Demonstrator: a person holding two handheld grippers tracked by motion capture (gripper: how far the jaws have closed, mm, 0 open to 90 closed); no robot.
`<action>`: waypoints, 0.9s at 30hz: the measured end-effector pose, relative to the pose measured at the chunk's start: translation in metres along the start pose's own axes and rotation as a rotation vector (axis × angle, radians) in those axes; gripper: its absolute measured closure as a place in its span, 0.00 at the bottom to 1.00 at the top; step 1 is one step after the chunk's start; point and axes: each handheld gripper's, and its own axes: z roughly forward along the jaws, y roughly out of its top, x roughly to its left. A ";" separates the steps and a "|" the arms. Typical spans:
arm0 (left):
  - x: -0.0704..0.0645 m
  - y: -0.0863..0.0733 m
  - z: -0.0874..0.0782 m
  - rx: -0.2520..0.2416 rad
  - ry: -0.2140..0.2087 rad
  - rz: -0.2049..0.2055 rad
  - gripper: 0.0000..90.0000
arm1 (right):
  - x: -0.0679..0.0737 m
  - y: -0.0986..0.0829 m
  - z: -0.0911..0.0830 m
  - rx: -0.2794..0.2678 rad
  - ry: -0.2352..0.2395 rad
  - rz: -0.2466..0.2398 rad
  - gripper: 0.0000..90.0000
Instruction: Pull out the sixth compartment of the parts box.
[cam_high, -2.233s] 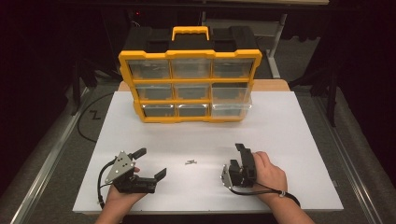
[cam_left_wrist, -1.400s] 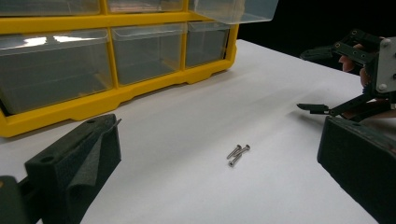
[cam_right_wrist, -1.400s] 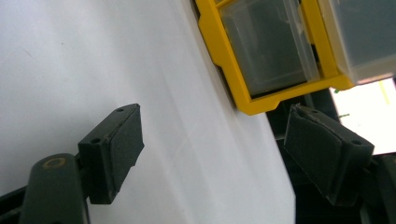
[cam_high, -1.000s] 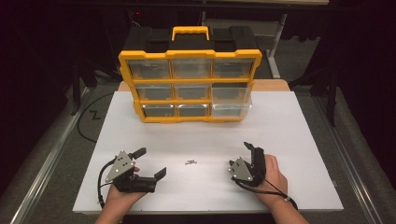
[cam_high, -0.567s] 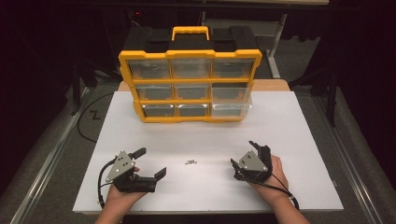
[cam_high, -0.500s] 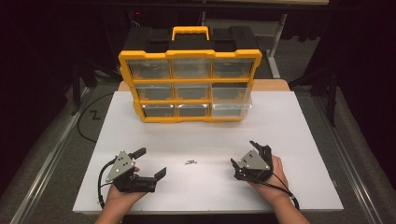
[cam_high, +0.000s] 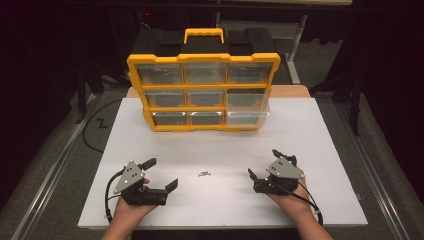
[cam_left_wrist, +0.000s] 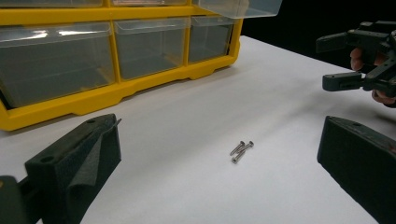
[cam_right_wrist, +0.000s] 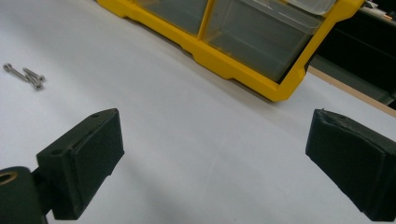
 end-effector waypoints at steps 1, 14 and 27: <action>0.000 0.000 0.000 0.001 0.000 -0.003 0.00 | -0.001 0.000 -0.001 -0.005 0.001 0.004 0.05; 0.007 -0.002 0.000 0.003 0.014 -0.036 0.01 | -0.010 -0.001 -0.011 -0.082 0.009 0.169 0.01; 0.007 -0.004 0.004 0.016 0.029 -0.038 0.01 | -0.015 0.001 -0.017 -0.118 -0.036 0.186 0.01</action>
